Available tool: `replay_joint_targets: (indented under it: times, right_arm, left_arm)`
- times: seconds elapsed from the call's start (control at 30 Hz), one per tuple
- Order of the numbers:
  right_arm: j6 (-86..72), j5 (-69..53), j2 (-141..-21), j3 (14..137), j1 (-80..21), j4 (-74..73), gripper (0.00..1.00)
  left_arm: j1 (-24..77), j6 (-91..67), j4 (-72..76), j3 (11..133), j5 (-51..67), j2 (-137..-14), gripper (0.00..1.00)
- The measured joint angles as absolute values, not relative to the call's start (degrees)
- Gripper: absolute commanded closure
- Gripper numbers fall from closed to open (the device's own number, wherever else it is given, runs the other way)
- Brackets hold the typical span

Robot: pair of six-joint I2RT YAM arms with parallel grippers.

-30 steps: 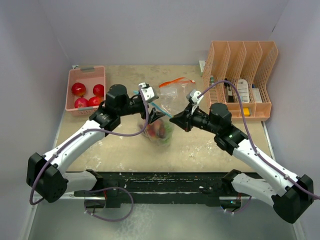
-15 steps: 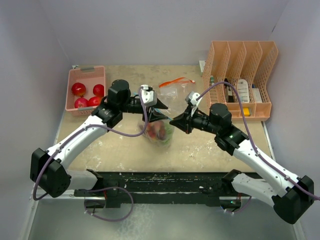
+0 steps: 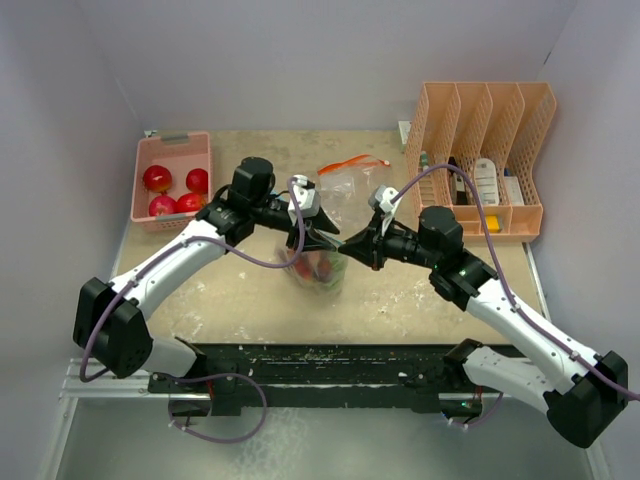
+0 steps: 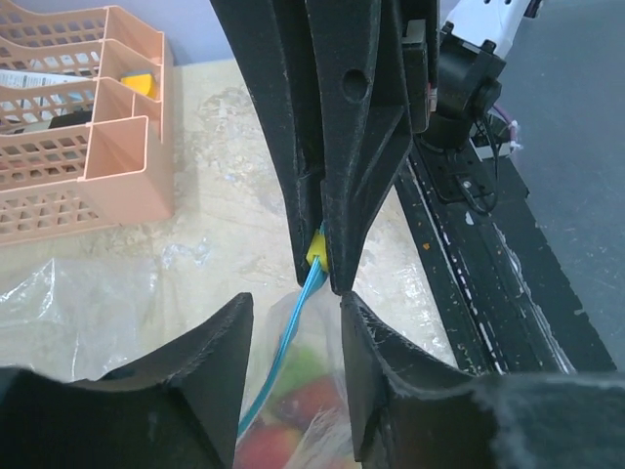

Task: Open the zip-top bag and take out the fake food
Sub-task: Adjust the zipper food storage bag at the center of the board.

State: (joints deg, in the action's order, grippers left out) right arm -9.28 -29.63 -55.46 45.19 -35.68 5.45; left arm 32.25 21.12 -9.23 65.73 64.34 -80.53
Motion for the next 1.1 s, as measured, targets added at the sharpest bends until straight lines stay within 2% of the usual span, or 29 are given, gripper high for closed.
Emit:
replay_joint_targets:
  times: [0.07, 0.1, 0.13, 0.23, 0.27, 0.33, 0.6, 0.83, 0.97, 1.1]
  right_arm:
    - [-9.26, -29.76, -55.44, 45.21, -35.68, 5.39, 1.0]
    - [-9.26, -29.78, -55.44, 45.23, -35.68, 5.39, 1.0]
    - [-9.26, -29.71, -55.44, 45.3, -35.7, 5.39, 0.95]
    - [-9.43, -29.63, -55.44, 45.36, -35.68, 5.34, 0.65]
    - [-9.67, -29.54, -55.44, 45.36, -35.68, 5.41, 0.58]
    - [-9.65, -29.5, -55.33, 45.36, -35.68, 6.0, 0.53]
    - [-9.34, -28.12, -53.23, 44.34, -35.7, 8.21, 0.61]
    - [-8.8, -28.03, -53.23, 42.19, -35.68, 8.32, 0.64]
    - [-8.82, -28.01, -53.23, 40.82, -35.68, 8.36, 0.75]
    - [-8.88, -27.64, -53.23, 40.77, -35.68, 8.75, 0.97]
  left_arm:
    - [32.25, 21.65, -9.76, 65.98, 64.62, -80.88, 1.0]
    - [32.23, 21.71, -9.8, 66.08, 64.77, -80.99, 1.0]
    - [32.21, 21.8, -9.93, 66.17, 65.06, -81.14, 1.0]
    - [32.21, 21.67, -9.93, 66.26, 65.56, -81.34, 1.0]
    - [32.21, 21.56, -9.96, 66.26, 65.58, -81.36, 1.0]
    - [32.21, 20.86, -9.87, 66.26, 65.49, -81.38, 1.0]
    - [32.21, 18.04, -7.46, 66.26, 64.03, -81.38, 1.0]
    - [32.21, 17.52, -7.27, 66.26, 63.44, -81.38, 1.0]
    - [32.21, 17.5, -7.29, 66.26, 63.2, -81.38, 1.0]
    - [32.21, 17.45, -7.27, 66.26, 63.18, -81.38, 1.0]
